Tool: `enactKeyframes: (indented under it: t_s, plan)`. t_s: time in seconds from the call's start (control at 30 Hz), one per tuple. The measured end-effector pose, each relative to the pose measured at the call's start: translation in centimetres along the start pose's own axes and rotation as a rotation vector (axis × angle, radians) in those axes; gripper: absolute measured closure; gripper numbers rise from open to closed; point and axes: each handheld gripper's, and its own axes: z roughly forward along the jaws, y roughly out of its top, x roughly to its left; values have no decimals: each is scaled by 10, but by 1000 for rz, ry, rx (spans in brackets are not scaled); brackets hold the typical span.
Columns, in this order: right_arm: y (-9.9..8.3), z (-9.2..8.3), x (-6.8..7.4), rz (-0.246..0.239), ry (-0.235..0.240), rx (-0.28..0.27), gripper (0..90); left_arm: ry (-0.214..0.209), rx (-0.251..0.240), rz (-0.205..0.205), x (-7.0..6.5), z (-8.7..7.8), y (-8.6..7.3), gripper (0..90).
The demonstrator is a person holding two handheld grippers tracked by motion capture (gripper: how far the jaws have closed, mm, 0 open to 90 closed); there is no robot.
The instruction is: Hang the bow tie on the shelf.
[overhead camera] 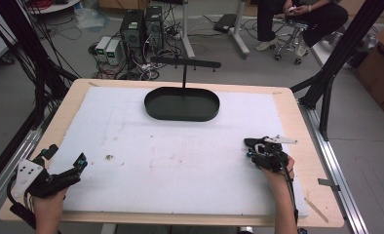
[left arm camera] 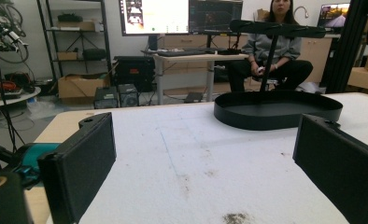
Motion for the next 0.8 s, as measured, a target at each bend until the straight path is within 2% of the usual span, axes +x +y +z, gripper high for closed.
enactKeyframes:
  t_s: [0.13, 0.17, 0.2, 0.27, 0.33, 0.37, 0.43, 0.57, 0.8]
  plan:
    - [-1, -2, -5, 29, -11, 1, 761, -2, 1, 0, 0, 0, 0, 64]
    - [-1, -2, -5, 29, -11, 1, 761, -2, 1, 0, 0, 0, 0, 64]
    - [-1, -2, -7, 38, -13, 5, 827, -2, 0, 0, -1, 0, 0, 64]
    - [-1, -2, -7, 32, -4, 3, 869, -2, 0, -1, -1, 0, 0, 64]
    - [-2, -2, -5, 18, -14, 4, 875, -3, 0, 0, -1, 0, 0, 64]
    - [-2, -2, -1, -3, -38, 2, 881, -3, 0, 0, -1, 0, 0, 64]
    - [-3, -2, -1, -7, -39, -4, 884, -3, 0, 1, -1, 0, 0, 64]
    - [-3, -7, -1, 12, 0, -34, 883, 1, -3, -5, 0, 0, 0, 64]
    - [4, -28, -1, 43, 59, -169, 882, 2, -2, -5, 1, -1, 0, 64]
